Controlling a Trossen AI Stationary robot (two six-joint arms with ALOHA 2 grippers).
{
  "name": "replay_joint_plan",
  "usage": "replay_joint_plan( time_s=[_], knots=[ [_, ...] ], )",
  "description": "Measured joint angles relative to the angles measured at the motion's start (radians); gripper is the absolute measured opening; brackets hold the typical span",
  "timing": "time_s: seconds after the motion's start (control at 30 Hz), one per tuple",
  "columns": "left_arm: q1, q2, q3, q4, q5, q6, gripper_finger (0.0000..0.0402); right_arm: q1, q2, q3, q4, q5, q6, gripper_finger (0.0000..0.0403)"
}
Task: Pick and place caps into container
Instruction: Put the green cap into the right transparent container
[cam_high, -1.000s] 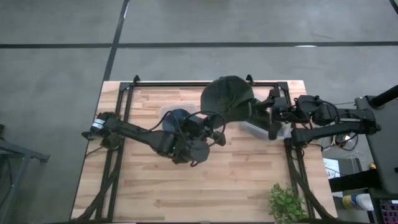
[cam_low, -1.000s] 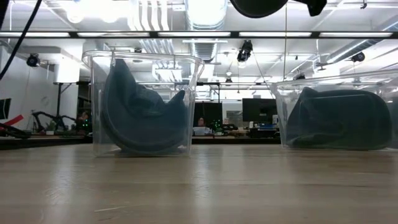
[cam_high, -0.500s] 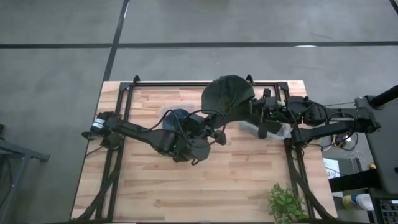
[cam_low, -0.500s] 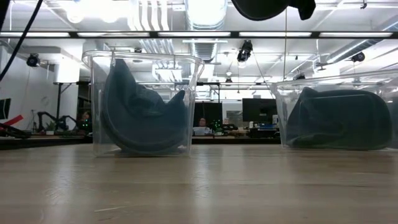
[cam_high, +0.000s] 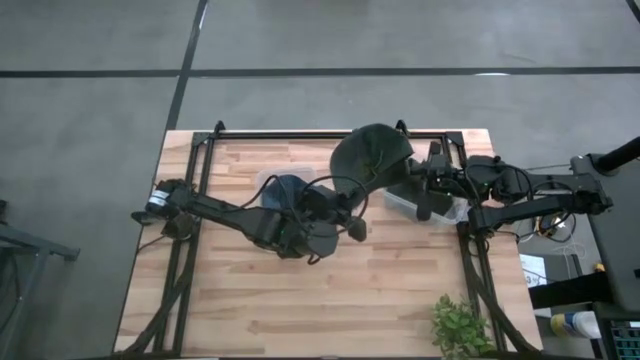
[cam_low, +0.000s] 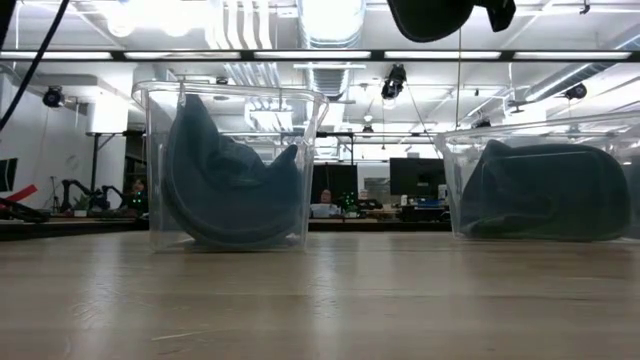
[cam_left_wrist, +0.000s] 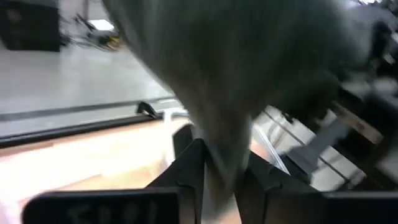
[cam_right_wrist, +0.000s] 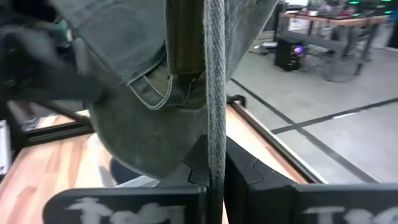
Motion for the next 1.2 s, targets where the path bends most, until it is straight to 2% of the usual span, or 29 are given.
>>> replay_joint_plan(
  time_s=[0.13,0.3,0.5,0.6,0.7,0.8,0.97,1.2],
  knots=[
    [0.000,0.000,0.000,-0.001,0.118,0.022,0.0076,0.000,-0.019,0.021,-0.070,0.055,0.009,0.0011],
    [-0.003,0.000,0.000,0.001,0.232,0.035,0.0078,-0.002,-0.015,0.120,-0.278,0.103,-0.012,0.0010],
    [-0.020,-0.005,0.000,-0.009,0.511,0.085,0.0079,-0.035,0.040,0.355,-0.782,0.086,-0.030,0.0010],
    [-0.035,-0.005,0.000,-0.011,0.589,0.086,0.0080,-0.070,0.088,0.465,-1.007,0.062,-0.037,0.0009],
    [-0.055,-0.006,0.000,-0.021,0.601,0.089,0.0080,-0.105,0.125,0.537,-1.144,0.045,-0.063,0.0009],
    [-0.078,-0.006,0.000,-0.029,0.601,0.115,0.0080,-0.148,0.146,0.569,-1.190,0.037,-0.121,0.0009],
    [-0.113,-0.007,0.000,-0.030,0.601,0.124,0.0080,-0.245,0.176,0.560,-1.229,0.036,-0.172,0.0009],
    [-0.150,-0.007,0.000,-0.033,0.601,0.126,0.0080,-0.417,0.217,0.519,-1.243,-0.024,-0.217,0.0009]
  ],
)
